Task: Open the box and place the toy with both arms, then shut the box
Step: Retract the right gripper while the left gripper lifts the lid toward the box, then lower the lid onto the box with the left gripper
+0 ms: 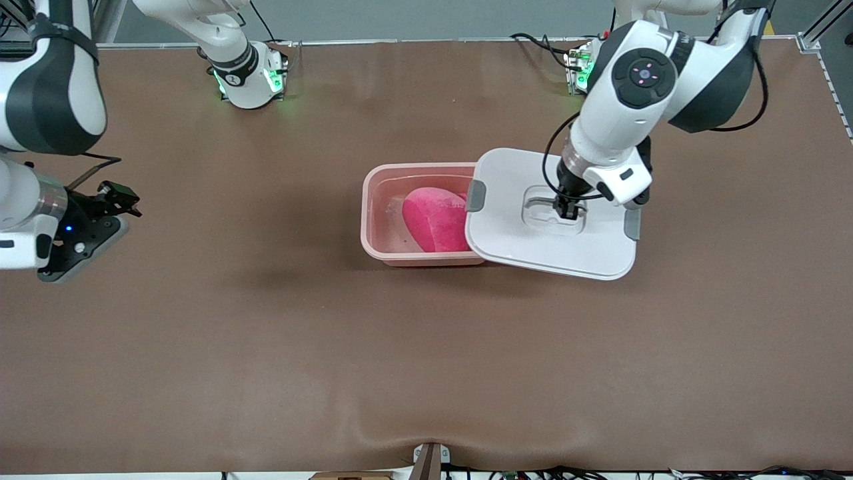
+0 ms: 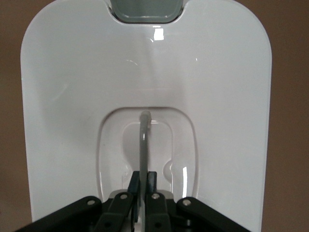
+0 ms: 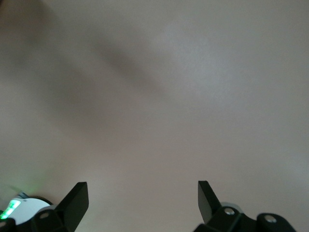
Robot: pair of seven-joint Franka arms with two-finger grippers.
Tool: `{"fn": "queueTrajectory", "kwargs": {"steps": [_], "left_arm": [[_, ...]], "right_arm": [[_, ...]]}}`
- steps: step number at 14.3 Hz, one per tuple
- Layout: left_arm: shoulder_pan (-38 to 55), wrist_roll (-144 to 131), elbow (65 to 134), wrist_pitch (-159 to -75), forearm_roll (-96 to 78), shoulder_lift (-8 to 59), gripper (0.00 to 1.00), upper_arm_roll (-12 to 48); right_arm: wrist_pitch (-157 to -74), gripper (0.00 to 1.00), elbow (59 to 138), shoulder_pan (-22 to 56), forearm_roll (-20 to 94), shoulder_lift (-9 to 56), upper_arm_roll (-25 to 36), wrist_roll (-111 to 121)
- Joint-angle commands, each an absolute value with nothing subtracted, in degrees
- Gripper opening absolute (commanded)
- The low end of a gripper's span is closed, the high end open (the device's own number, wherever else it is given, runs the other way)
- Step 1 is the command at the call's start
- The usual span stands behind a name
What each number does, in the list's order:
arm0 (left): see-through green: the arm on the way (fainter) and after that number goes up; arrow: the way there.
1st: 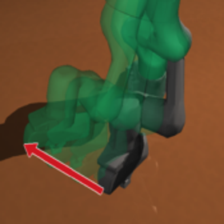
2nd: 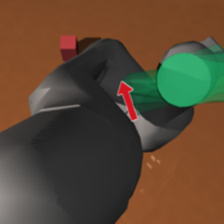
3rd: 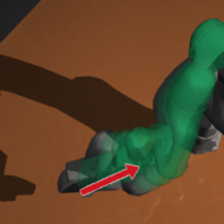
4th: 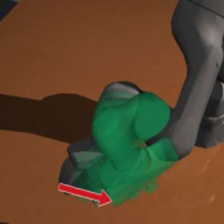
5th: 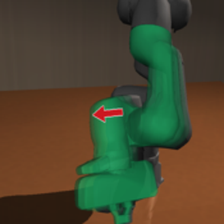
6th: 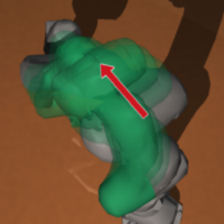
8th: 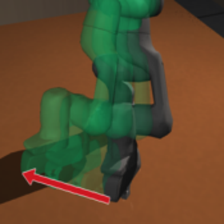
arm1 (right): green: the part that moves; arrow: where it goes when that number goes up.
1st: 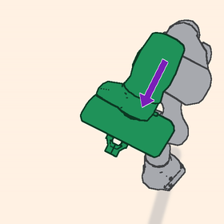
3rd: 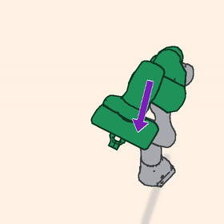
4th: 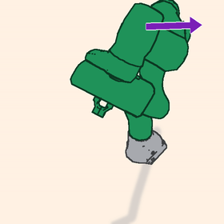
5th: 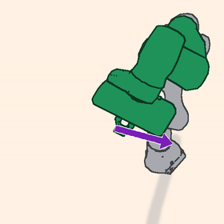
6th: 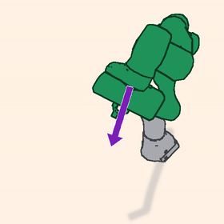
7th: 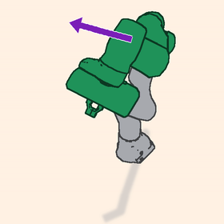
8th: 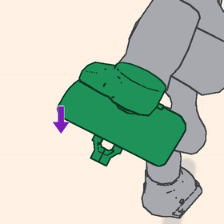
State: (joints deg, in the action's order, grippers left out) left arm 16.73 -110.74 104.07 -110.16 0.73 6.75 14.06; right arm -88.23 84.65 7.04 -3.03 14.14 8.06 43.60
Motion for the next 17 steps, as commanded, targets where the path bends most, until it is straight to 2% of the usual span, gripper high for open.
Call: {"fn": "queueTrajectory", "kwargs": {"steps": [1,6,11,14,17], "left_arm": [[17.0,-114.6,102.6,-112.0,0.2,9.0,0.0,16.5],[20.7,-122.2,101.8,-114.7,1.0,11.1,0.0,17.1],[24.0,-128.6,99.4,-115.4,1.8,14.4,0.0,17.1],[25.2,-130.8,98.6,-116.0,1.8,15.5,0.0,17.1],[27.2,-134.0,97.6,-116.9,3.0,16.8,0.0,17.1]], "right_arm": [[-88.4,1.0,89.3,5.1,-1.0,10.1,6.9,38.5],[-89.8,1.0,94.6,6.9,-0.4,6.2,6.5,19.4],[-88.6,1.0,94.1,4.2,2.8,6.2,6.9,17.7],[-86.8,1.0,93.9,1.2,4.1,3.1,6.9,17.7],[-86.4,1.0,93.6,-0.3,4.1,2.6,6.9,10.6]]}}
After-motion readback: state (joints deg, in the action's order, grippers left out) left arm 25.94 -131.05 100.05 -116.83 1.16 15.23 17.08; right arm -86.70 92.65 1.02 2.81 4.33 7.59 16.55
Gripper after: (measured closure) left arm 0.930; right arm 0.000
